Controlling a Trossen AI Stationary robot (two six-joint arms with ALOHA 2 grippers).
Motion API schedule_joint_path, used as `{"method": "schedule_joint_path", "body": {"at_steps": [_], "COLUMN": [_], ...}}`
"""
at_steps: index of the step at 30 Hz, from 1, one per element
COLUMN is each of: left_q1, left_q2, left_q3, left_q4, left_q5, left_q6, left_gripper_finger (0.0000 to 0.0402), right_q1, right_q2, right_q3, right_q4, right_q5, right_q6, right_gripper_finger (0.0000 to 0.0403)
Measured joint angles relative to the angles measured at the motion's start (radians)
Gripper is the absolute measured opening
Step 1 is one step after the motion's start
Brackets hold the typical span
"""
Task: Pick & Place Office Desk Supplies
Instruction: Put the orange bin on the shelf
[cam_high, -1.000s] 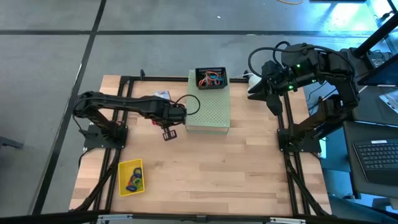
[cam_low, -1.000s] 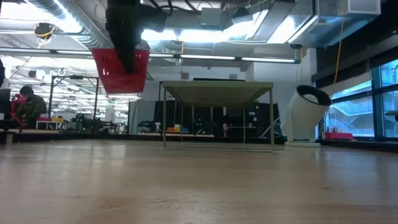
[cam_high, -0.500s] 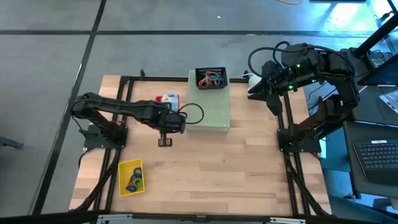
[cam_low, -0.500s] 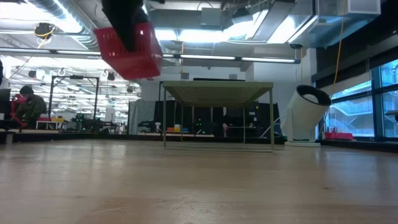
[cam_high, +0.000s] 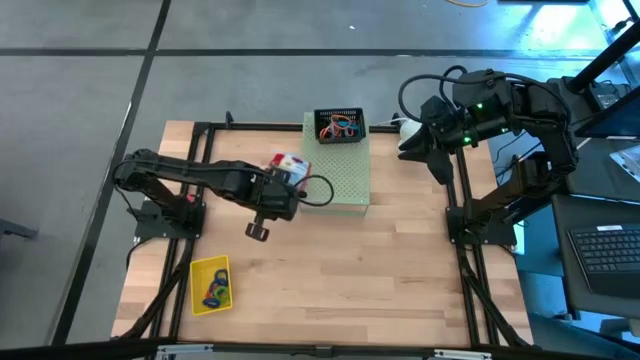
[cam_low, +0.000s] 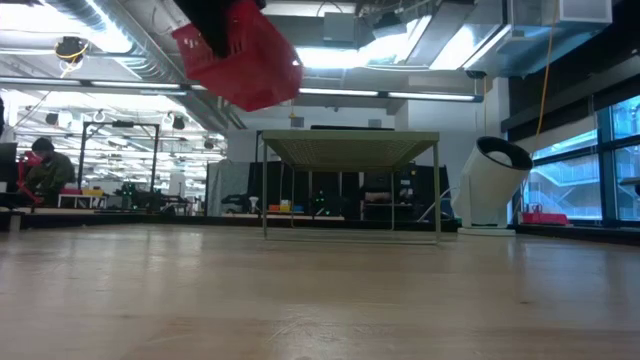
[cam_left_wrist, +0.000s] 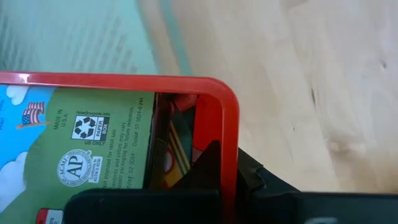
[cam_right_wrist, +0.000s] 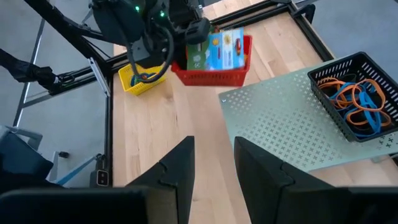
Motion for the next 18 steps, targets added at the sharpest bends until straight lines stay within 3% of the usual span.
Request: {"method": "schedule_joint_path", "body": {"at_steps": [6, 18], "left_q1": [0.022, 0.116], "left_q2": [0.003, 0.062], "left_q3": [0.0, -0.001], "left_q4": [0.055, 0.109], "left_q5": [0.073, 0.109], "left_q6": [0.217, 0.537], "left_gripper_finger": [0.0001, 0.0001], "right_q1": [0.0, 0.033], "right_q2": [0.0, 0.039], "right_q3": [0.0, 0.0], "right_q4": [0.004, 0.027], "right_q5": [0.001, 0.003], "right_q6": [0.036, 0.112], "right_gripper_finger": [0.0113, 0.0113]}}
